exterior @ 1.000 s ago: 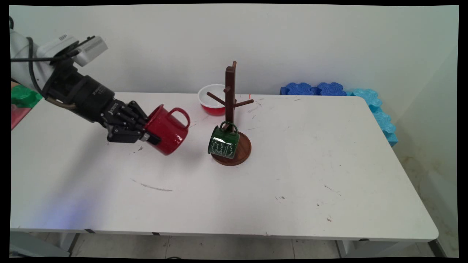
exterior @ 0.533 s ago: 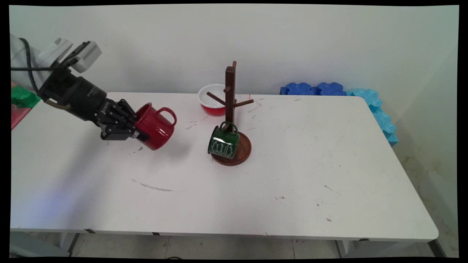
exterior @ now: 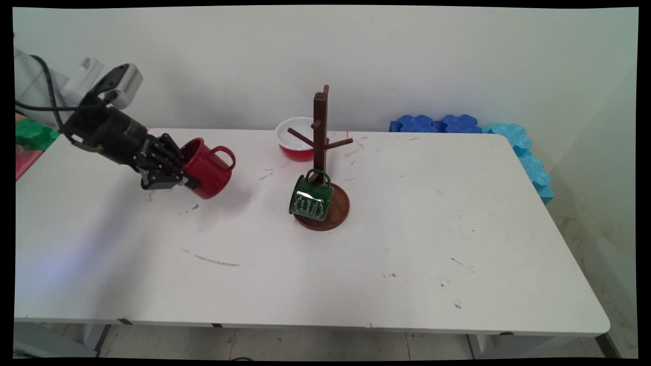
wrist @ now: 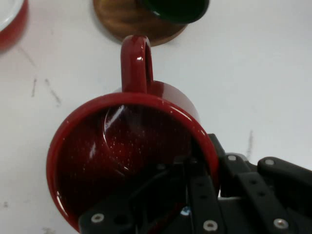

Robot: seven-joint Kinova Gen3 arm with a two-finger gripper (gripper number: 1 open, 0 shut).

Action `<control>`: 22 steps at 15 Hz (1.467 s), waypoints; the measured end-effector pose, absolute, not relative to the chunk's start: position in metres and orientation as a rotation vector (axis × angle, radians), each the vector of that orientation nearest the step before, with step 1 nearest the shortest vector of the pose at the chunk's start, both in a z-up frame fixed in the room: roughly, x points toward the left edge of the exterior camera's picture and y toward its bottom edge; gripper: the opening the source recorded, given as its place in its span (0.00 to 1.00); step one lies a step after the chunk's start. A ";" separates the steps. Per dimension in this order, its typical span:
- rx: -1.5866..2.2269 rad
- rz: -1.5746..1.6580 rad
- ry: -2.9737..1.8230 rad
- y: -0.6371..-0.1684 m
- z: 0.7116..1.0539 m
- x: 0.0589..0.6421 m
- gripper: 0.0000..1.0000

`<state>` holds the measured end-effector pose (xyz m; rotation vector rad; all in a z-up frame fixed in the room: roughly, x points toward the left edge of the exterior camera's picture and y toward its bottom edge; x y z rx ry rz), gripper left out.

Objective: Place the picked object on the table

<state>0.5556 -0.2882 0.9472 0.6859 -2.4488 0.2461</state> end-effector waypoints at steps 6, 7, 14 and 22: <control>0.654 0.321 -2.510 -0.303 0.939 0.557 0.00; 0.641 0.335 -2.524 -0.306 0.936 0.556 0.00; 0.533 0.426 -2.607 -0.332 0.922 0.549 0.00; 0.436 0.487 -2.672 -0.368 0.903 0.535 0.00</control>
